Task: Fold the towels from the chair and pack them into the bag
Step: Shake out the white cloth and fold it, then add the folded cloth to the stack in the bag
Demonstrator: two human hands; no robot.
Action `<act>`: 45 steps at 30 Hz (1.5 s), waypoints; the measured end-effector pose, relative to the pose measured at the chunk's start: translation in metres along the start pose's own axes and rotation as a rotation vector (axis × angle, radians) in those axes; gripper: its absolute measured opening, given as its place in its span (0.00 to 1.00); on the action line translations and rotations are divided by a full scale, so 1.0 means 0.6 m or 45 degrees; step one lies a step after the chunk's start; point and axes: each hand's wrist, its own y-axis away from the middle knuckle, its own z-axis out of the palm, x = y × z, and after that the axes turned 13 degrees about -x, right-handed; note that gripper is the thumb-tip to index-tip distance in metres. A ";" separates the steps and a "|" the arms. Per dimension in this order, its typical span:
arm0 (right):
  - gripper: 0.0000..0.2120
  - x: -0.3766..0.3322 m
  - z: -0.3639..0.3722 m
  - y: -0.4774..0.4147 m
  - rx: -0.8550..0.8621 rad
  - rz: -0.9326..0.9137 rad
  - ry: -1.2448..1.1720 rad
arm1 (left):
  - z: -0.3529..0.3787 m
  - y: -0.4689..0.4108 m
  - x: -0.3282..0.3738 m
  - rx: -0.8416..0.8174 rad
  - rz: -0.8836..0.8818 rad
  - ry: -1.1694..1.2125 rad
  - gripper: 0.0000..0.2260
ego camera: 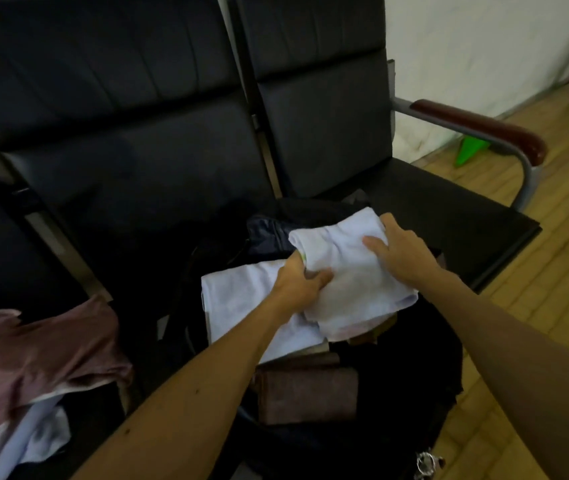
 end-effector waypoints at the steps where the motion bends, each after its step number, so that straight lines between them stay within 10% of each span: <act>1: 0.26 0.010 0.013 -0.015 -0.004 0.005 0.051 | 0.004 -0.013 -0.011 -0.005 0.002 -0.057 0.27; 10: 0.22 0.025 0.047 -0.046 0.088 -0.038 0.195 | 0.004 -0.041 -0.057 -0.067 -0.301 -0.034 0.26; 17: 0.19 -0.103 0.075 0.068 0.371 -0.448 0.175 | -0.117 0.124 -0.002 0.267 -0.053 -0.347 0.11; 23: 0.12 -0.284 0.261 0.261 0.053 -0.745 -0.477 | -0.215 0.448 -0.091 0.684 -0.029 -0.387 0.04; 30: 0.08 -0.427 0.469 0.350 -0.615 -0.655 -0.471 | -0.295 0.631 -0.281 0.846 -0.506 -0.369 0.05; 45: 0.09 -0.682 0.710 0.228 -0.562 -0.446 -0.068 | -0.456 0.561 -0.480 0.892 -0.747 0.000 0.12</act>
